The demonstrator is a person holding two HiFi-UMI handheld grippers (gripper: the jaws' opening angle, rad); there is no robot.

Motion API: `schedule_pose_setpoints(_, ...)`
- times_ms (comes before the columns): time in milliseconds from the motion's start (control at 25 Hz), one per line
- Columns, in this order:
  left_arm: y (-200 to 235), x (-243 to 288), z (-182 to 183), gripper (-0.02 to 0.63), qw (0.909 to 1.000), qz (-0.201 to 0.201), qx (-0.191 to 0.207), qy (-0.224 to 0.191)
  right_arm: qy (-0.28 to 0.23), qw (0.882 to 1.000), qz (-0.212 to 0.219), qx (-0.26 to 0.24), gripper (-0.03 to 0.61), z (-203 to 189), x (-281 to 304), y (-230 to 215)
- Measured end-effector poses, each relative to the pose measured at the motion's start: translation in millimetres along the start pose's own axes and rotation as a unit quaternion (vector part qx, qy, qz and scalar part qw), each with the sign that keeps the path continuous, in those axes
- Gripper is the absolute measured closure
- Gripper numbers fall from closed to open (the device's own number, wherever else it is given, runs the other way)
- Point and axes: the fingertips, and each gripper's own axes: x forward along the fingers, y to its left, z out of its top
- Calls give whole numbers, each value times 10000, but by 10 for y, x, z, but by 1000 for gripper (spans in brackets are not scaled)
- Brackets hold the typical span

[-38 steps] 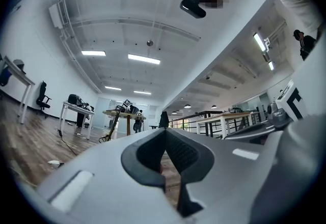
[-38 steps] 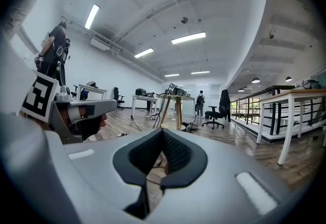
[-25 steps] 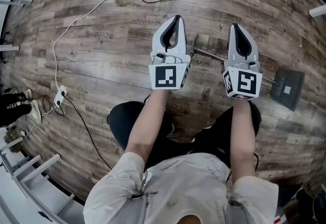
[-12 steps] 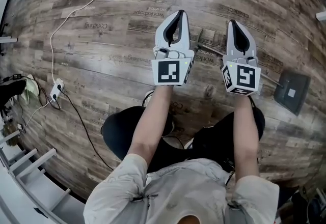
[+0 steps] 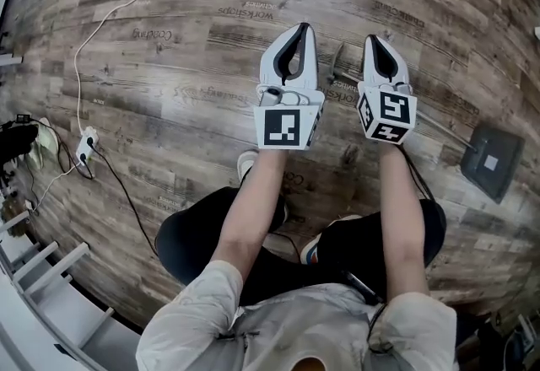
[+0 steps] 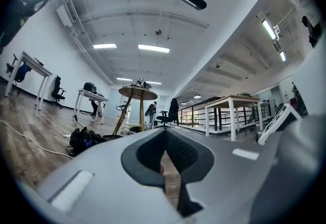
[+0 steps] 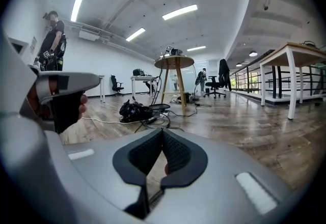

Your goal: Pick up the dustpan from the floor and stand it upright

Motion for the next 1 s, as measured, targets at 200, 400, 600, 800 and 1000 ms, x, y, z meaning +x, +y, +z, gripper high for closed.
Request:
schedule_pose_setpoints(200,228,139,-725,595,9999,76,26,103,705,9960,-15,546,537,-927,683,-100)
schedule_pose_setpoints(400,437,172,-1156,595,9999,124,98,40,2195,9649,25,1440,466,-1986,1218,-66)
schedule_pose_setpoints(600,622,201,-1442,595,9997,173,111,126,3305,9213,-213,2039,428,-2758,1510,0)
schedule_pose_setpoints(800,761,260,-1724,595,9994,271,12,206,3869,8929,-371,2274,404,-3241,1787,-5)
schedule_pose_setpoints(1000,797,301,-1903,595,9986,383,-4,352,4163,8858,-536,1977,391,-3476,1950,-79)
